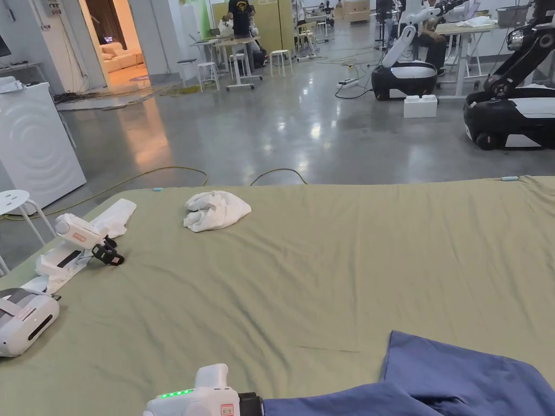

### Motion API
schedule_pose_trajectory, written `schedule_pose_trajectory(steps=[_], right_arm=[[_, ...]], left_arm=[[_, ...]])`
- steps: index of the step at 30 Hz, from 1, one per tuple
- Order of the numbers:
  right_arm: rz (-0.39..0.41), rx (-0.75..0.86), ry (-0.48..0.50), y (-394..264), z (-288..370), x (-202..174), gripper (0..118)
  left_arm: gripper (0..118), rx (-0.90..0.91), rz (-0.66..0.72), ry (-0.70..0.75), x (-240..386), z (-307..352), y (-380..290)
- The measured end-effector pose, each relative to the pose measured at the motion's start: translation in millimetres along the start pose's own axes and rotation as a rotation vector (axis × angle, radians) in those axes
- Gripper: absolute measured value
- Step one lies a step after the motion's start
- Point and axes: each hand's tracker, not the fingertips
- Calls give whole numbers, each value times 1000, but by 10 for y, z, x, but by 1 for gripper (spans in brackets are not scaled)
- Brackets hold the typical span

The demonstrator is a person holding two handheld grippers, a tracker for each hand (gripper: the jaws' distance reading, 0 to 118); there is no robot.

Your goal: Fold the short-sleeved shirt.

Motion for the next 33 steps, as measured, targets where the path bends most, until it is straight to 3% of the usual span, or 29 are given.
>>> schedule_pose_trajectory(steps=[4, 6, 9, 15, 18, 20, 21, 24, 28, 31, 33], right_arm=[[-21, -51, -10, -85, -82, 64, 1], [-11, -71, -14, -103, -146, 52, 1], [19, -85, 10, -24, -319, 17, 1], [111, -82, 83, 667, -1271, 90, 5], [85, -213, 159, 997, -2072, 260, 52], [44, -316, 151, 1113, -2651, 412, 59], [26, -373, 156, 1135, -2965, 491, 75], [-34, -505, 87, 1044, -3737, 695, 75], [-36, -551, 26, 953, -4285, 751, 75], [-9, -585, 25, 877, -4477, 708, 75], [114, -583, -17, 774, -4458, 611, 75]], left_arm=[[58, 3, -110, 74, 174, -120, -135], [32, -34, -93, 33, 200, -119, -100], [9, -68, -139, 76, 307, -238, -113], [8, -174, -217, 90, 358, -336, 30], [8, -213, -166, 74, 286, -393, 147], [8, -218, -164, 69, 269, -396, 166], [8, -221, -166, 66, 264, -386, 165], [8, -224, -164, 57, 247, -380, 162], [7, -241, -142, 37, 197, -387, 216], [7, -257, -121, 19, 147, -401, 268], [7, -259, -113, 12, 116, -406, 276]])
